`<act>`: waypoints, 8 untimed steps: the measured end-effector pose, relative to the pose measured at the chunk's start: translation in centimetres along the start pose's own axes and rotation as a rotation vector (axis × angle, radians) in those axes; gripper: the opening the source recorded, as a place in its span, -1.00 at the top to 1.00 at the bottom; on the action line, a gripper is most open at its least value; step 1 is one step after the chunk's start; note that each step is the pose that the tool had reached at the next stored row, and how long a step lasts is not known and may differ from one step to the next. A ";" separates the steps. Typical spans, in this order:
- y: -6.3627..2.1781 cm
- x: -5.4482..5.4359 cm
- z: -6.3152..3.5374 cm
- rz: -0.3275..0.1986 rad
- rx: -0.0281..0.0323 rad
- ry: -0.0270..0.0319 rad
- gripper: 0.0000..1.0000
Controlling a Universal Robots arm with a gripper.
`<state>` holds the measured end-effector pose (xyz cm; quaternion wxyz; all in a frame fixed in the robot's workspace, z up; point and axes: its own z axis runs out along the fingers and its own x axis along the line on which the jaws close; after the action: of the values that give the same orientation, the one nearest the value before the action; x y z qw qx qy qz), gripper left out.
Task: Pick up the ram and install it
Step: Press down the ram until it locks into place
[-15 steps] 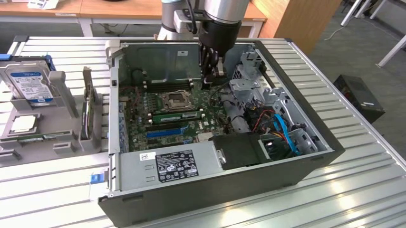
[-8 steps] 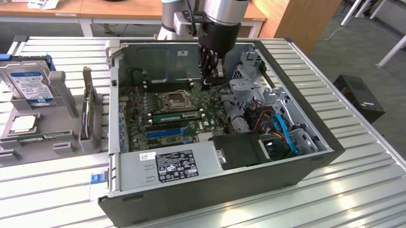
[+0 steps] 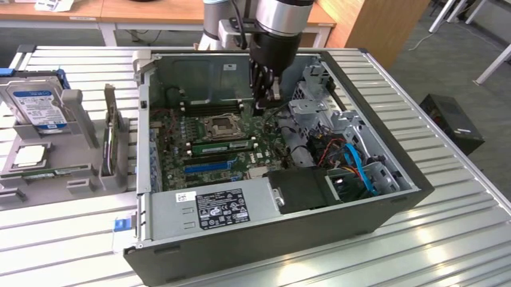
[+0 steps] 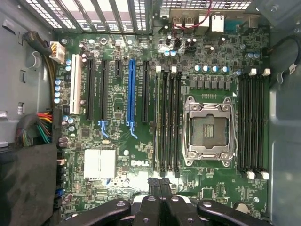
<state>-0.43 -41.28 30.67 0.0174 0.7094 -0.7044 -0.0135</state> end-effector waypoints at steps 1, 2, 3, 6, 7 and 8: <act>0.00 0.0 0.05 0.000 0.0000 0.0001 0.80; 0.00 0.0 0.10 0.000 0.0000 0.0000 0.80; -0.01 0.0 0.16 0.000 0.0000 0.0000 0.80; -0.01 0.0 0.29 0.000 0.0000 0.0000 0.80; -0.02 0.0 0.35 0.000 0.0000 0.0000 0.80; -0.02 0.0 0.41 0.000 0.0000 0.0000 0.80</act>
<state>-0.43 -41.28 30.25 0.0174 0.7094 -0.7044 -0.0134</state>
